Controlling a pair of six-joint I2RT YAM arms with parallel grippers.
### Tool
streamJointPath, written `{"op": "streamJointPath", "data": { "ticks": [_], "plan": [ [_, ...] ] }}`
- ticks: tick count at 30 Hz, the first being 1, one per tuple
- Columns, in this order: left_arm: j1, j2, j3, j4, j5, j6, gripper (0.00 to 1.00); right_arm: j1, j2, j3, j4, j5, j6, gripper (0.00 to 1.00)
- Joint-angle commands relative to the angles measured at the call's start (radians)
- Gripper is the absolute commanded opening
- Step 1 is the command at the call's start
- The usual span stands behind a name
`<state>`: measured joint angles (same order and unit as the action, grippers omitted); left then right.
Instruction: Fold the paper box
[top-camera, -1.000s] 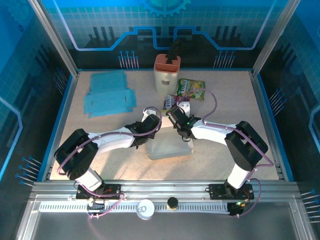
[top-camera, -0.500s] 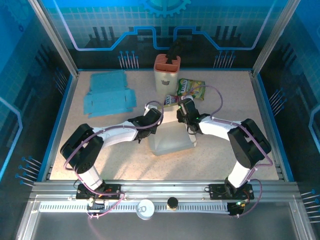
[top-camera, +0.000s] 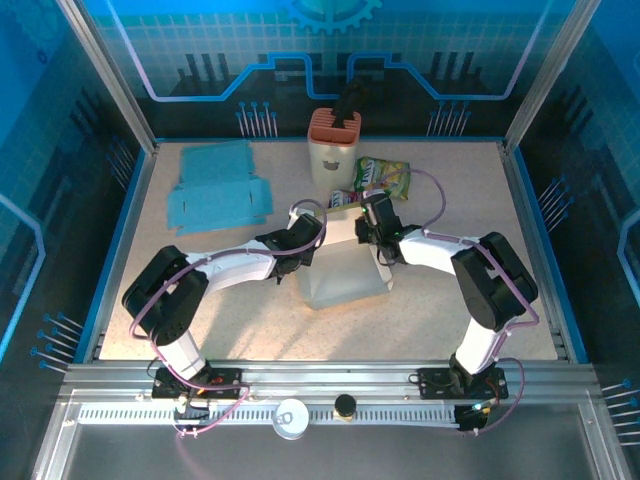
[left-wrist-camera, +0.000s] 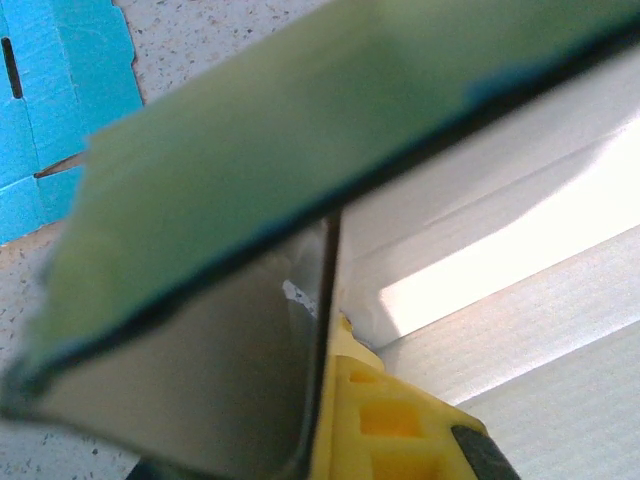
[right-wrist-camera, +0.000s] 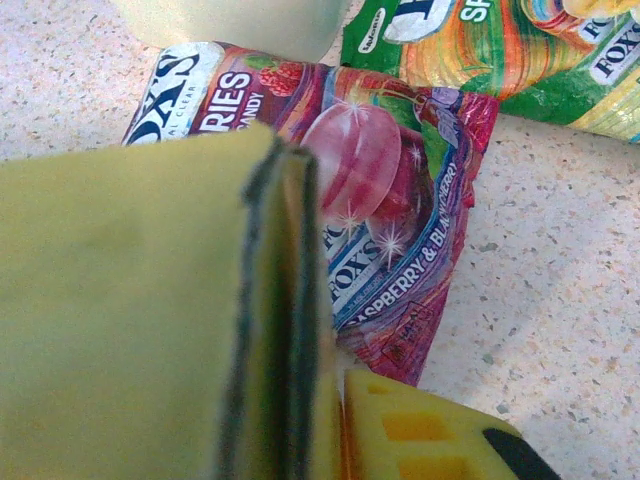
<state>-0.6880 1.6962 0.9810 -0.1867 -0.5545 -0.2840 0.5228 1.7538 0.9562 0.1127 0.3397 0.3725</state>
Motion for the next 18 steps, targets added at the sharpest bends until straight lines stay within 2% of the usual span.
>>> {"op": "streamJointPath", "data": {
  "ticks": [1, 5, 7, 10, 13, 15, 18],
  "plan": [
    [0.003, 0.037, 0.018, -0.056, 0.05, 0.03, 0.0, 0.011, 0.002, 0.018, 0.0, 0.016, -0.001, 0.12],
    [0.003, 0.048, 0.031, -0.064, 0.062, 0.019, 0.0, 0.036, 0.022, 0.076, -0.137, 0.129, 0.073, 0.0],
    [0.004, 0.05, 0.039, -0.074, 0.067, 0.003, 0.0, 0.067, 0.044, 0.139, -0.303, 0.269, 0.176, 0.0],
    [0.002, 0.047, 0.039, -0.075, 0.079, -0.017, 0.0, 0.104, 0.089, 0.229, -0.543, 0.404, 0.36, 0.0],
    [0.003, 0.041, 0.036, -0.073, 0.094, -0.028, 0.0, 0.136, 0.138, 0.313, -0.756, 0.48, 0.536, 0.0],
    [0.003, 0.038, 0.033, -0.069, 0.106, -0.031, 0.0, 0.161, 0.154, 0.338, -0.815, 0.506, 0.593, 0.0],
    [0.005, 0.028, 0.018, -0.052, 0.121, -0.035, 0.0, 0.193, 0.139, 0.315, -0.774, 0.496, 0.59, 0.0]
  ]
}}
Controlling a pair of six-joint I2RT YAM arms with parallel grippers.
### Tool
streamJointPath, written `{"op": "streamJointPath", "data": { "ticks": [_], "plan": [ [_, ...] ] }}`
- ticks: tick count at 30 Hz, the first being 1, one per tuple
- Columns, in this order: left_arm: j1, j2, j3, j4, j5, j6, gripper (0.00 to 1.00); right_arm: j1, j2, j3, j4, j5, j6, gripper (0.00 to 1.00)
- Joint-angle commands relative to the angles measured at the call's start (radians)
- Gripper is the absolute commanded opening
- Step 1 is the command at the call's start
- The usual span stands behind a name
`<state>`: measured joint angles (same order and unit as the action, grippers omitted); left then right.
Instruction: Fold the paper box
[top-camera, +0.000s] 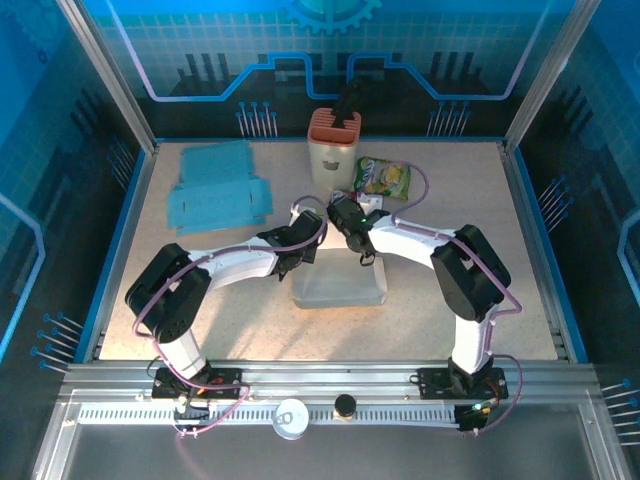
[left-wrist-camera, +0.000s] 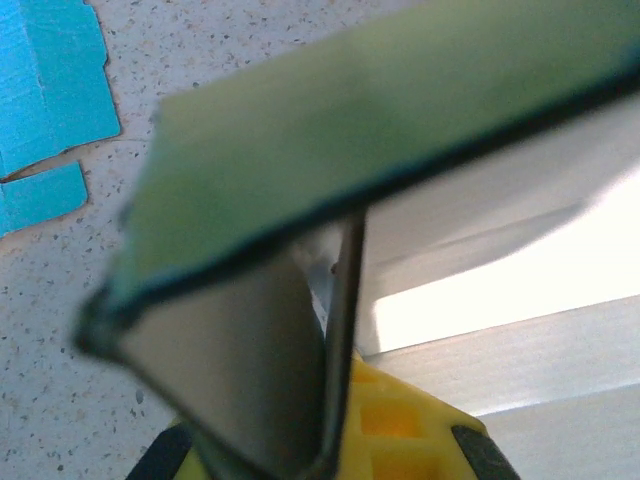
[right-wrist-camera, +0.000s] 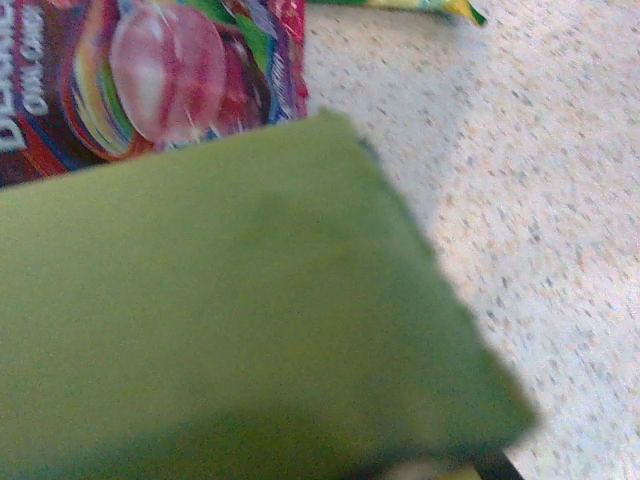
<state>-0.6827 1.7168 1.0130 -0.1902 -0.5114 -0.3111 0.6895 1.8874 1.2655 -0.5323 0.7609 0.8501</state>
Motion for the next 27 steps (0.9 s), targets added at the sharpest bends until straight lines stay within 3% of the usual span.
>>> {"op": "streamJointPath", "data": {
  "ticks": [1, 9, 12, 15, 21, 27],
  "plan": [
    [-0.001, 0.002, -0.02, -0.041, 0.084, -0.01, 0.0, 0.03, -0.002, -0.003, -0.12, 0.069, 0.116, 0.0],
    [0.047, -0.009, -0.069, 0.046, 0.17, 0.002, 0.0, 0.025, -0.073, -0.097, 0.047, 0.002, -0.015, 0.0],
    [0.084, -0.005, -0.08, 0.099, 0.223, 0.029, 0.07, 0.012, -0.086, -0.121, 0.099, -0.043, -0.065, 0.0],
    [0.099, 0.012, -0.072, 0.135, 0.253, 0.061, 0.07, -0.002, -0.081, -0.127, 0.134, -0.092, -0.109, 0.0],
    [0.106, 0.057, -0.049, 0.176, 0.248, 0.101, 0.13, -0.027, -0.074, -0.123, 0.153, -0.145, -0.151, 0.0],
    [0.123, 0.081, -0.052, 0.23, 0.239, 0.11, 0.12, -0.054, -0.071, -0.117, 0.156, -0.19, -0.181, 0.0]
  ]
}}
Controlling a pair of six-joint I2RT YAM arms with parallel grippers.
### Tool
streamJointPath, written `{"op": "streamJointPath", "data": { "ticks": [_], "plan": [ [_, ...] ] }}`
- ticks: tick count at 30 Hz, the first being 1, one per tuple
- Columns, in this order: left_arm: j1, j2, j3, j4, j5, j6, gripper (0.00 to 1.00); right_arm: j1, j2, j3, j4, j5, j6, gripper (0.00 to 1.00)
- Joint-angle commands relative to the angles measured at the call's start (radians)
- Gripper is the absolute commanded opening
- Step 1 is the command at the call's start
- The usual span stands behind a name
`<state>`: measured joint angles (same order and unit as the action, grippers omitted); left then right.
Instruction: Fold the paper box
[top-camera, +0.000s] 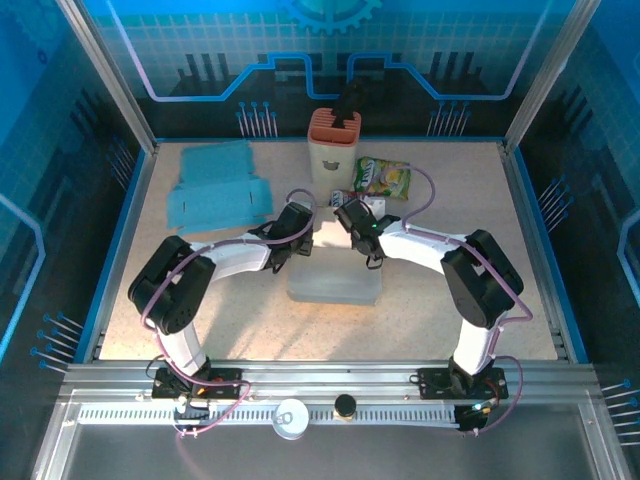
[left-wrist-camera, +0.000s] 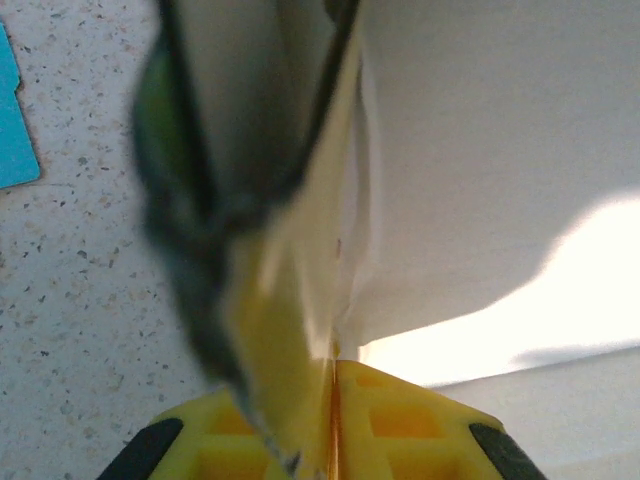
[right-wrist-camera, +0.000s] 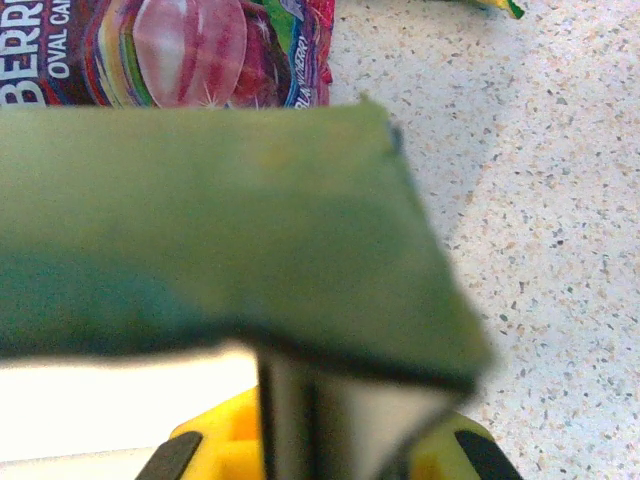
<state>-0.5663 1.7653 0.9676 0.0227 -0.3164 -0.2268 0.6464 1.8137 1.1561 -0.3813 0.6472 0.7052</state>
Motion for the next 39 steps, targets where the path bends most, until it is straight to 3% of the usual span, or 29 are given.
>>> {"op": "streamJointPath", "data": {
  "ticks": [1, 3, 8, 13, 17, 21, 27, 30, 34, 36, 39],
  "plan": [
    [0.009, 0.034, -0.003, 0.02, 0.044, 0.027, 0.08, -0.013, 0.001, -0.006, 0.003, -0.078, -0.038, 0.0],
    [0.008, 0.036, 0.005, 0.017, 0.034, 0.025, 0.0, -0.017, 0.001, -0.001, -0.001, -0.087, -0.044, 0.0],
    [0.002, 0.047, 0.055, -0.076, -0.041, -0.044, 0.0, -0.012, 0.033, 0.045, -0.054, -0.086, -0.035, 0.0],
    [-0.05, 0.083, 0.12, -0.262, -0.267, -0.281, 0.0, -0.006, 0.053, 0.055, -0.079, -0.09, 0.017, 0.0],
    [-0.07, 0.12, 0.164, -0.367, -0.362, -0.452, 0.0, 0.002, 0.053, 0.05, -0.075, -0.103, 0.023, 0.0],
    [-0.079, 0.138, 0.174, -0.326, -0.354, -0.438, 0.0, 0.002, 0.045, 0.047, -0.061, -0.119, 0.01, 0.0],
    [-0.075, 0.125, 0.161, -0.222, -0.291, -0.299, 0.0, -0.001, 0.049, 0.051, -0.047, -0.138, -0.014, 0.0],
    [-0.05, 0.078, 0.117, -0.161, -0.228, -0.247, 0.22, -0.007, 0.054, 0.051, -0.045, -0.148, -0.019, 0.0],
    [-0.005, 0.022, 0.082, -0.102, -0.12, -0.184, 0.4, -0.011, 0.059, 0.053, -0.04, -0.159, -0.027, 0.0],
    [0.007, 0.008, 0.08, -0.09, -0.088, -0.154, 0.46, -0.013, 0.06, 0.054, -0.041, -0.162, -0.031, 0.0],
    [0.027, -0.002, 0.083, -0.084, -0.056, -0.125, 0.46, -0.015, 0.059, 0.057, -0.044, -0.165, -0.033, 0.0]
  ]
}}
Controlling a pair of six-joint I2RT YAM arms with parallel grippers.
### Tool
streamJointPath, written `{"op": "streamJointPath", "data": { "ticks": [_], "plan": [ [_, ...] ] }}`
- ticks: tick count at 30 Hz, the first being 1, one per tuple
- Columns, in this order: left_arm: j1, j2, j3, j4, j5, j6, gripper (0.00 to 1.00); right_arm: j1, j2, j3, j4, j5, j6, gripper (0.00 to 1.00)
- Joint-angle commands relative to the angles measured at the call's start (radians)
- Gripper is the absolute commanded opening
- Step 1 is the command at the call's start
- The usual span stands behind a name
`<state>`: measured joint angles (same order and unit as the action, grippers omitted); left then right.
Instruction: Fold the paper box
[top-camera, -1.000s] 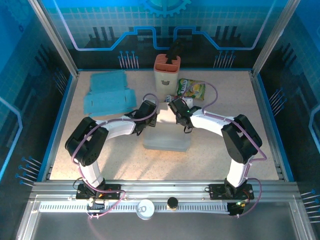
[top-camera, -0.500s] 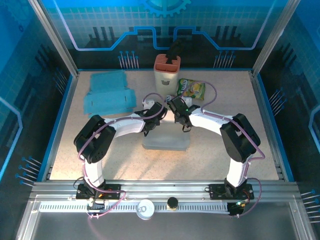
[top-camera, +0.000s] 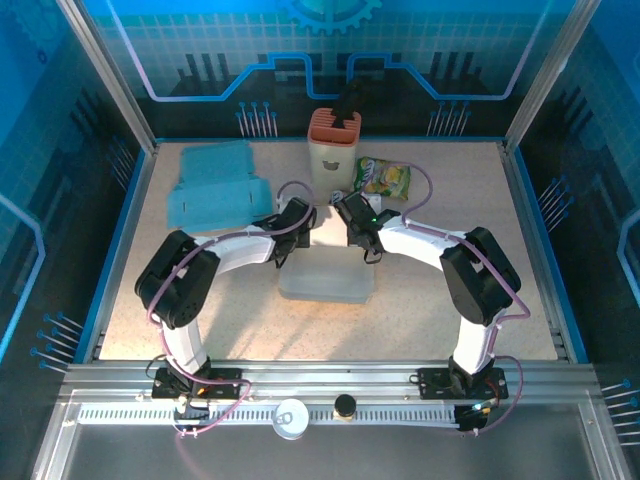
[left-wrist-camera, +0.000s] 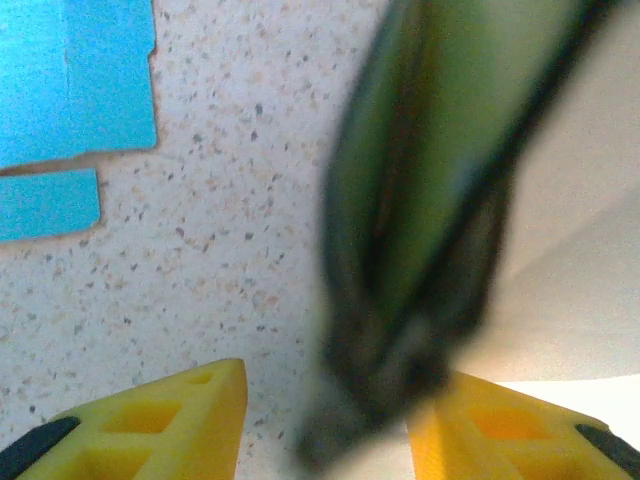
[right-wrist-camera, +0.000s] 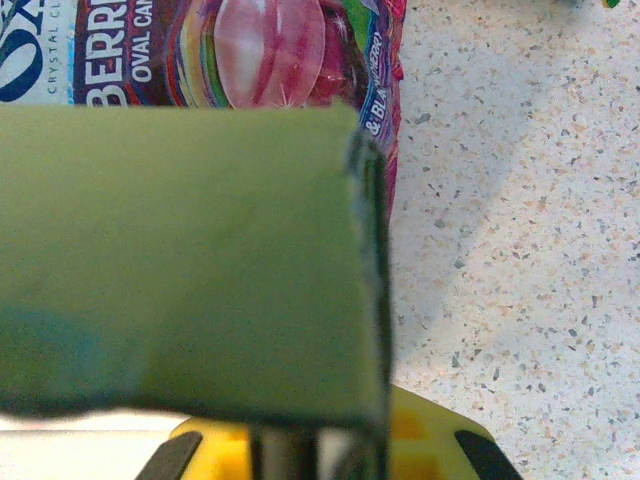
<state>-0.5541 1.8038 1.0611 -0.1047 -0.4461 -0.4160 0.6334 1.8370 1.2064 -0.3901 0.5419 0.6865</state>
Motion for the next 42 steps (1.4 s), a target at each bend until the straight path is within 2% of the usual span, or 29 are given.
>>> {"op": "streamJointPath", "data": {
  "ticks": [1, 3, 7, 11, 14, 18, 22, 31, 35, 36, 39, 42],
  "plan": [
    [0.018, -0.044, -0.01, 0.046, 0.077, 0.07, 0.45, -0.003, 0.037, 0.008, -0.038, -0.06, -0.015, 0.0],
    [0.034, -0.052, -0.01, 0.048, 0.094, 0.077, 0.43, -0.005, 0.036, 0.01, -0.041, -0.06, -0.016, 0.0],
    [0.045, -0.036, 0.012, 0.026, 0.112, 0.083, 0.22, -0.008, 0.038, 0.012, -0.042, -0.063, -0.015, 0.0],
    [0.044, -0.027, 0.016, 0.0, 0.075, 0.082, 0.11, -0.007, 0.039, 0.018, -0.048, -0.066, -0.012, 0.0],
    [0.04, -0.017, 0.03, -0.043, 0.002, 0.067, 0.0, -0.008, 0.043, 0.026, -0.06, -0.066, -0.006, 0.0],
    [0.003, 0.011, 0.064, -0.1, -0.14, 0.043, 0.0, -0.005, 0.045, 0.033, -0.071, -0.071, 0.011, 0.0],
    [-0.007, 0.055, 0.09, -0.153, -0.202, -0.023, 0.0, -0.003, 0.054, 0.038, -0.078, -0.079, 0.02, 0.0],
    [-0.014, 0.101, 0.112, -0.199, -0.265, -0.086, 0.0, -0.008, 0.05, 0.036, -0.067, -0.096, 0.016, 0.0],
    [-0.019, 0.095, 0.114, -0.181, -0.235, -0.067, 0.0, -0.008, 0.057, 0.042, -0.069, -0.099, 0.016, 0.0],
    [-0.025, 0.08, 0.103, -0.163, -0.218, -0.058, 0.07, -0.009, 0.057, 0.042, -0.07, -0.097, 0.019, 0.0],
    [-0.034, 0.019, 0.078, -0.144, -0.163, -0.054, 0.39, -0.008, 0.056, 0.039, -0.077, -0.094, 0.026, 0.0],
    [-0.034, -0.055, 0.062, -0.173, -0.101, -0.084, 0.62, -0.01, 0.05, 0.041, -0.097, -0.099, 0.045, 0.0]
  ]
}}
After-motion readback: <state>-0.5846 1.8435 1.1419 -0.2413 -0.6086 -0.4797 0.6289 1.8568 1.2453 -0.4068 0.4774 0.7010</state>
